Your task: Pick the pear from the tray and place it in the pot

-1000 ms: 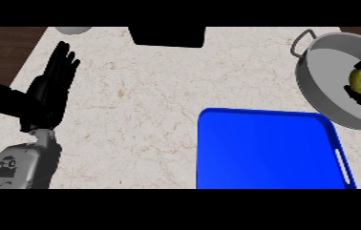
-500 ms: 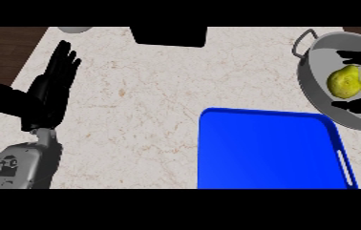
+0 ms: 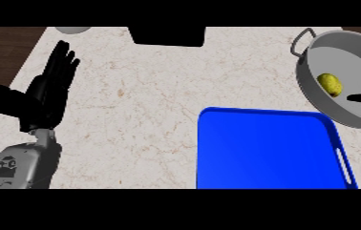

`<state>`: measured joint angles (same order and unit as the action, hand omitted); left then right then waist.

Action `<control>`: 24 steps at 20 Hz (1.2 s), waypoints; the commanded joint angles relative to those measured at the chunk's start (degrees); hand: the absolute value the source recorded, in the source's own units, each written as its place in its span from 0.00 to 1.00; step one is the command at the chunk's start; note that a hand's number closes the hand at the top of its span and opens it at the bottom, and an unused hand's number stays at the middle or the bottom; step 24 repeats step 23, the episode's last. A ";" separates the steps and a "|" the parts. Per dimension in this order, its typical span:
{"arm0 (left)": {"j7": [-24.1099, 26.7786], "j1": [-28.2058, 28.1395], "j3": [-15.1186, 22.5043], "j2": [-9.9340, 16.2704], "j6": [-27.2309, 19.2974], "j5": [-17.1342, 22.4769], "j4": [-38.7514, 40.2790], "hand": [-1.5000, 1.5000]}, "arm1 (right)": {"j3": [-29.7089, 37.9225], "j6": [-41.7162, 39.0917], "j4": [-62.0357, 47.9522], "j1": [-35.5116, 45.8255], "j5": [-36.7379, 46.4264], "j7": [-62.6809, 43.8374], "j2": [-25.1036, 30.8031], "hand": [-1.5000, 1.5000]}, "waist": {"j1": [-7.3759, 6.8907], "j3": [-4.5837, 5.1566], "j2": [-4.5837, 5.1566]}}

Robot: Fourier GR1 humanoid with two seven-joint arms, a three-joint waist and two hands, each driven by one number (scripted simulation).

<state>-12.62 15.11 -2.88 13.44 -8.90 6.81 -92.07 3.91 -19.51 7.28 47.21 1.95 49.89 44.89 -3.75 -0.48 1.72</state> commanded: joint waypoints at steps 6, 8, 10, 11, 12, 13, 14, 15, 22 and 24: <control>0.71 0.08 -0.97 0.24 0.80 1.01 -0.03 0.50 | 4.02 -14.77 -1.49 -1.14 -4.09 0.08 7.39 0.00 | -0.14 -0.22 0.63; 0.20 -1.16 0.82 -1.21 -0.51 -0.35 -1.36 0.50 | 4.43 -17.21 -1.18 -2.31 -4.56 -0.01 9.27 0.00 | 0.28 -0.27 0.27; 0.36 -0.09 -0.28 -0.05 0.20 0.20 -1.13 0.50 | 4.40 -17.30 -0.62 -2.53 -4.58 -0.88 9.43 0.00 | -0.11 -0.32 0.53; 0.17 -0.91 0.03 -0.30 0.22 0.16 -1.13 0.50 | 4.85 -18.38 -0.40 -2.21 -5.07 -1.70 10.71 0.00 | -0.15 -0.32 0.44; 0.21 -0.56 0.02 -0.36 -0.07 -0.11 -0.91 0.50 | 4.95 -18.24 -0.18 -2.45 -5.21 -1.98 10.36 0.00 | -0.19 -0.37 0.60; 0.83 -1.73 -0.64 0.10 0.44 0.32 -0.94 0.50 | 4.92 -19.17 -0.10 -3.55 -5.22 -1.94 11.22 0.00 | -0.17 -0.36 0.52; 0.20 -0.14 -0.07 -0.98 -0.77 -0.17 -0.54 0.50 | 4.85 -18.81 0.44 -4.52 -5.21 -0.97 10.37 0.00 | 0.65 -0.46 0.65; 0.88 -0.58 0.03 -0.68 -0.08 -0.14 -0.31 0.50 | 4.74 -19.23 0.97 -4.08 -5.14 -1.80 10.92 0.00 | 0.29 -0.42 0.71; 0.70 -0.87 0.11 -1.04 0.05 0.26 -0.68 0.50 | 5.20 -19.48 3.19 -5.74 -5.90 -2.68 12.78 0.00 | 0.00 -0.59 0.77; 1.67 -1.26 -1.52 0.43 0.91 0.82 -0.10 0.50 | 5.23 -20.82 3.30 -6.45 -6.03 -2.73 13.53 0.00 | 0.19 -0.49 0.68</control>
